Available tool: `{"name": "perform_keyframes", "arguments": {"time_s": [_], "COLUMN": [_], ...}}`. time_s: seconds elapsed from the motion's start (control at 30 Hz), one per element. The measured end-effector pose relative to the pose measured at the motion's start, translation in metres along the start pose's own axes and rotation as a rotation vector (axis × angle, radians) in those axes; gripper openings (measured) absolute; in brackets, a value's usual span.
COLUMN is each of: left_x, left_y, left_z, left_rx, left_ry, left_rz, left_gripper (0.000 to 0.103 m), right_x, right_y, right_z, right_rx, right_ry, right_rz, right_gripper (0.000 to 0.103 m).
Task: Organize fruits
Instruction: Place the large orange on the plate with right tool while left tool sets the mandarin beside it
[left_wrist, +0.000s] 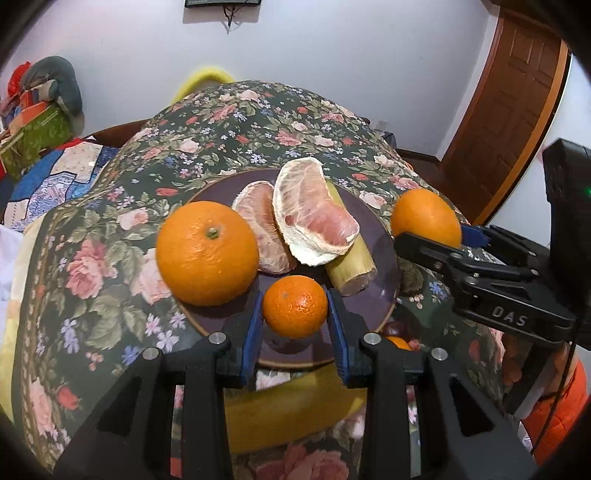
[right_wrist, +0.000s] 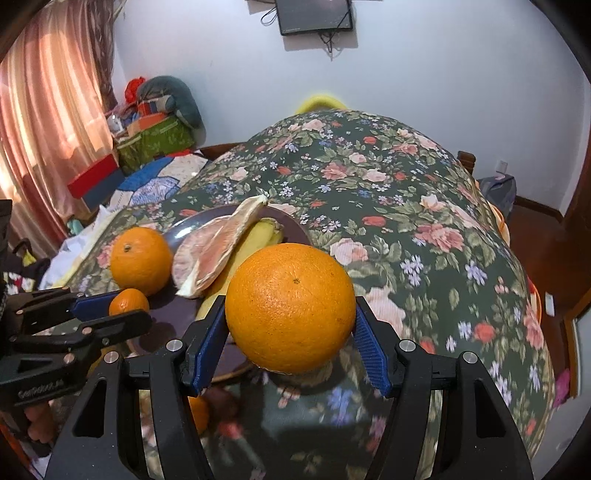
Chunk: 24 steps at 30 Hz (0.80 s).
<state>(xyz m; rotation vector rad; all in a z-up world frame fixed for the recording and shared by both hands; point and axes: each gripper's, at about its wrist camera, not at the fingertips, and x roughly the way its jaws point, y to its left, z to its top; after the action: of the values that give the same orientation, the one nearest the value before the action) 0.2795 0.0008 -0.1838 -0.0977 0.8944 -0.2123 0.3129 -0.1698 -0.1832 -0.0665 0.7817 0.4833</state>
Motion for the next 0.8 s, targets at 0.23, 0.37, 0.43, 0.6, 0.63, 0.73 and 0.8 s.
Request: {"name": "perform_keyframes", "arguments": {"time_s": [0.23, 0.37, 0.43, 0.6, 0.63, 0.73, 0.8], "left_x": [0.016, 0.022, 0.022, 0.024, 0.025, 0.026, 0.026], "left_y": [0.002, -0.001, -0.001, -0.001, -0.002, -0.003, -0.003], "left_z": [0.011, 0.015, 0.017, 0.018, 0.018, 0.017, 0.017], "left_rx": [-0.006, 0.012, 0.013, 0.020, 0.025, 0.030, 0.021], "left_ry": [0.017, 0.012, 0.006, 0.011, 0.013, 0.021, 0.028], "left_rz": [-0.010, 0.005, 0.008, 0.019, 0.023, 0.022, 0.005], "left_gripper": [0.034, 0.034, 0.034, 0.034, 0.034, 0.037, 0.043], "right_x": [0.022, 0.032, 0.034, 0.037, 0.037, 0.036, 0.035], "right_y": [-0.002, -0.003, -0.005, -0.007, -0.007, -0.007, -0.006], "right_z": [0.013, 0.018, 0.021, 0.022, 0.022, 0.022, 0.021], "right_rx": [-0.027, -0.027, -0.020, 0.008, 0.008, 0.008, 0.000], "right_ry": [0.015, 0.019, 0.020, 0.030, 0.031, 0.045, 0.051], "right_rz": [0.010, 0.020, 0.023, 0.057, 0.057, 0.062, 0.062], "right_gripper": [0.062, 0.061, 0.061, 0.062, 0.062, 0.063, 0.064]}}
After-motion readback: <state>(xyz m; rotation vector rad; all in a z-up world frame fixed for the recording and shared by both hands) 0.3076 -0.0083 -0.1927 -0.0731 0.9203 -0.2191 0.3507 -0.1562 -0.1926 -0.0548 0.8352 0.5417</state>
